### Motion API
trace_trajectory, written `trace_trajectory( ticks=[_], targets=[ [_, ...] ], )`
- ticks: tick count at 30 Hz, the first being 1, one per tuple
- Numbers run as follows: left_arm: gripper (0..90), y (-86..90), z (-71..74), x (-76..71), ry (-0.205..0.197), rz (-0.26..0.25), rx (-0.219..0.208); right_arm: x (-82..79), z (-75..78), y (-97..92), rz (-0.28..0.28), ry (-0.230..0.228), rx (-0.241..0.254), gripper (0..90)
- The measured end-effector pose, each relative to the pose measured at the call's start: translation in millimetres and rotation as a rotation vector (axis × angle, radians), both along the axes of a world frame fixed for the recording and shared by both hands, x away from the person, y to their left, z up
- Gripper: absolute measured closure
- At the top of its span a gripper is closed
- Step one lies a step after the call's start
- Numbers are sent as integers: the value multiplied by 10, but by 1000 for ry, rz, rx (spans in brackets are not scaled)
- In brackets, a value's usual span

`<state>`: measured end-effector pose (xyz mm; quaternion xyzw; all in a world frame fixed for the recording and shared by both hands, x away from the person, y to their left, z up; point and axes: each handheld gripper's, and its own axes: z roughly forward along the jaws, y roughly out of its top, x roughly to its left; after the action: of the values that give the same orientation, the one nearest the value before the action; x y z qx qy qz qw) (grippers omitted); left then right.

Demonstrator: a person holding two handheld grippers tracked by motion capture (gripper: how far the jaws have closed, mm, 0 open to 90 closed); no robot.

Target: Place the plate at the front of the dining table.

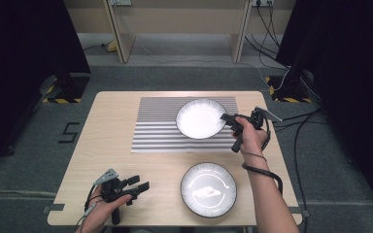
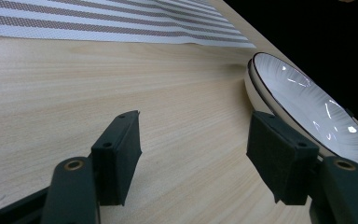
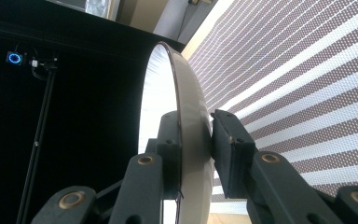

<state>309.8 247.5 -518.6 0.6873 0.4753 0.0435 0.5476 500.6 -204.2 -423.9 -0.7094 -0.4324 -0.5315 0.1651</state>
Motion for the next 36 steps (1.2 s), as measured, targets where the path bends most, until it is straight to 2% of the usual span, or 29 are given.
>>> trace_trajectory(
  ticks=[36],
  targets=[
    [343, 16, 3, 15, -1, 3, -6, 235, -2, 110, -19, 16, -2, 727]
  ],
)
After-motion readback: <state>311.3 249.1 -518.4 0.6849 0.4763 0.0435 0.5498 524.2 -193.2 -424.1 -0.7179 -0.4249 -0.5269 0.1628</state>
